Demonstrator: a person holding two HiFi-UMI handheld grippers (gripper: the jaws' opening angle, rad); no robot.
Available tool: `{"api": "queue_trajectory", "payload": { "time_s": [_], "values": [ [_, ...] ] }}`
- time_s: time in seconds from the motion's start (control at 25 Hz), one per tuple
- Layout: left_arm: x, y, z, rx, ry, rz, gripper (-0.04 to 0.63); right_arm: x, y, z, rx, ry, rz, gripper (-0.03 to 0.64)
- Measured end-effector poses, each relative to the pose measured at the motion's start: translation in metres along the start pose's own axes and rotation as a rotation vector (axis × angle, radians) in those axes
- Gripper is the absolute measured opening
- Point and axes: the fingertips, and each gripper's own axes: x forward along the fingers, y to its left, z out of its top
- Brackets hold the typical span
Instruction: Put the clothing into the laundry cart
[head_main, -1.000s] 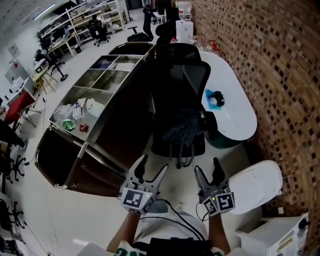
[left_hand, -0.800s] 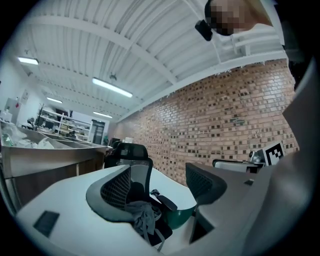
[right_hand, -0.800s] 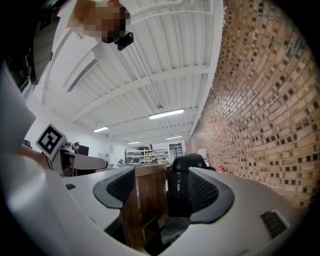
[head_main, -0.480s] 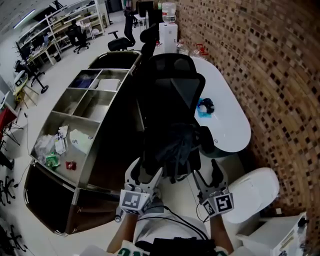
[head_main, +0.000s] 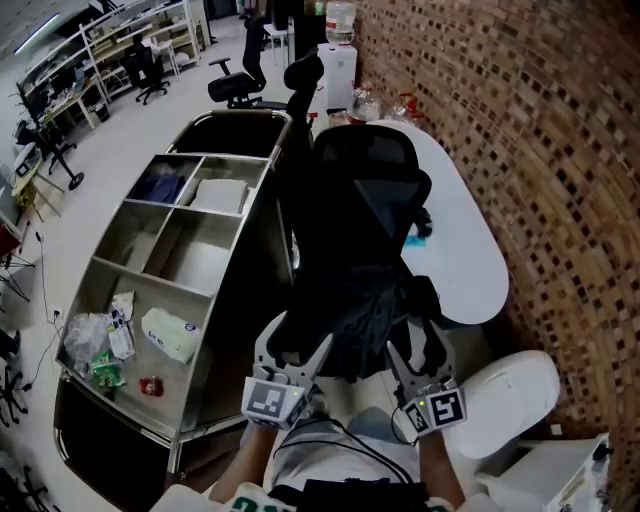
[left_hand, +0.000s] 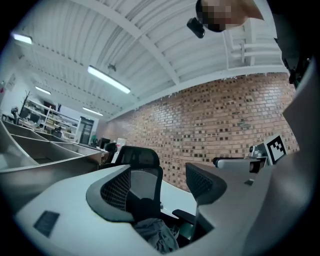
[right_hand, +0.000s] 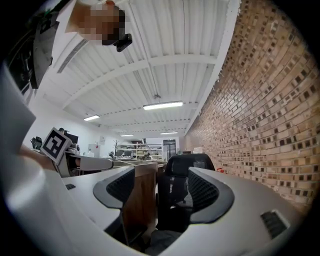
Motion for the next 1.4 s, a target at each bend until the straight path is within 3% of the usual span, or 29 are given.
{"api": "queue_trajectory", "payload": {
  "time_s": [0.32,0.76,1.4],
  "values": [
    [0.044,0.020,0.001,0.000,0.017,0.023,0.341,0.033,-0.031,-0.014,0.035,0.019,-0.002,0.342],
    [0.105,0.012,0.004,0.009,0.025,0.059,0.341,0.065,-0.086,-0.016,0.065,0.017,0.034,0.342],
    [0.142,0.010,-0.037,0.000,0.123,0.029,0.339,0.069,-0.125,-0.054,0.087,0.099,-0.010,0.342]
  ]
}}
